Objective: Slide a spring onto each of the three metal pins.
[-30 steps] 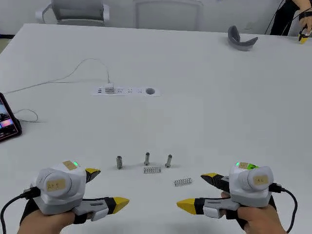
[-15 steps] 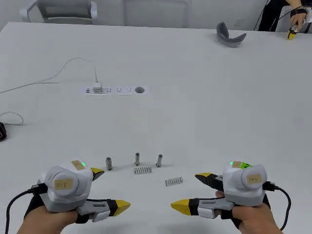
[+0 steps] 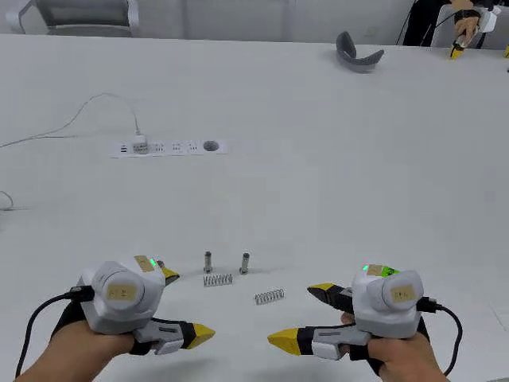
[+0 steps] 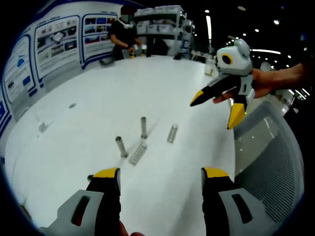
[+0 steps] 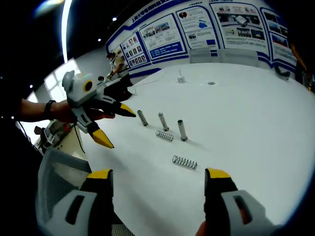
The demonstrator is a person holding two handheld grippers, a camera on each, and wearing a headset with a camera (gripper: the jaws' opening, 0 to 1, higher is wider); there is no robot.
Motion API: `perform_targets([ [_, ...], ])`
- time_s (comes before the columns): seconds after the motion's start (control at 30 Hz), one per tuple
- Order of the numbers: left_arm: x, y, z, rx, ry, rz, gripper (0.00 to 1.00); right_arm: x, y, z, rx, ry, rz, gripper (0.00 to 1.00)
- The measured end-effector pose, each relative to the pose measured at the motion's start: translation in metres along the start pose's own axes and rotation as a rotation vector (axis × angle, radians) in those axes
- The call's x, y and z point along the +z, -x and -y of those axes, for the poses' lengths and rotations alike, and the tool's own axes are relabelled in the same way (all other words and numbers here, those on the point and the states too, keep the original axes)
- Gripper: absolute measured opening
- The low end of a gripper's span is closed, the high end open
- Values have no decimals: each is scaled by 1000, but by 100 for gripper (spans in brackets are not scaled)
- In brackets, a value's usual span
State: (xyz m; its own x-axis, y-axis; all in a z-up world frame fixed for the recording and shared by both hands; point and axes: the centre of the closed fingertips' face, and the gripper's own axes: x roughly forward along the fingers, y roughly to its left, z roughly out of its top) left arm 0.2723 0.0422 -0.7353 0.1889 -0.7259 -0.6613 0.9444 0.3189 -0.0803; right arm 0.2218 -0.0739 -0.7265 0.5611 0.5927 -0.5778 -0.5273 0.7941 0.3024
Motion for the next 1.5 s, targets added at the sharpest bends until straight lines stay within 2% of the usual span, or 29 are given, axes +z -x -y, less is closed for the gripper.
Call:
perform_targets([
  [0.2, 4, -17, 4, -30, -27, -16, 67, -2, 2, 1, 1, -2, -3, 77],
  [0.37, 2, -32, 4, -46, -38, -34, 67, -2, 2, 0, 4, -4, -3, 77],
  [0.67, 1, -53, -5, -58, -31, -49, 66, -5, 4, 1, 7, -5, -11, 77],
  [0.97, -6, -70, -12, -67, -12, -69, 63, -11, 8, 6, -1, -17, -19, 77],
  [1.2, -7, -71, -8, -73, -21, -67, 57, -12, 9, 4, 3, -19, -26, 77],
  [1.5, -14, -75, -13, -34, -45, -86, 44, -8, 6, 3, 7, -8, -27, 77],
])
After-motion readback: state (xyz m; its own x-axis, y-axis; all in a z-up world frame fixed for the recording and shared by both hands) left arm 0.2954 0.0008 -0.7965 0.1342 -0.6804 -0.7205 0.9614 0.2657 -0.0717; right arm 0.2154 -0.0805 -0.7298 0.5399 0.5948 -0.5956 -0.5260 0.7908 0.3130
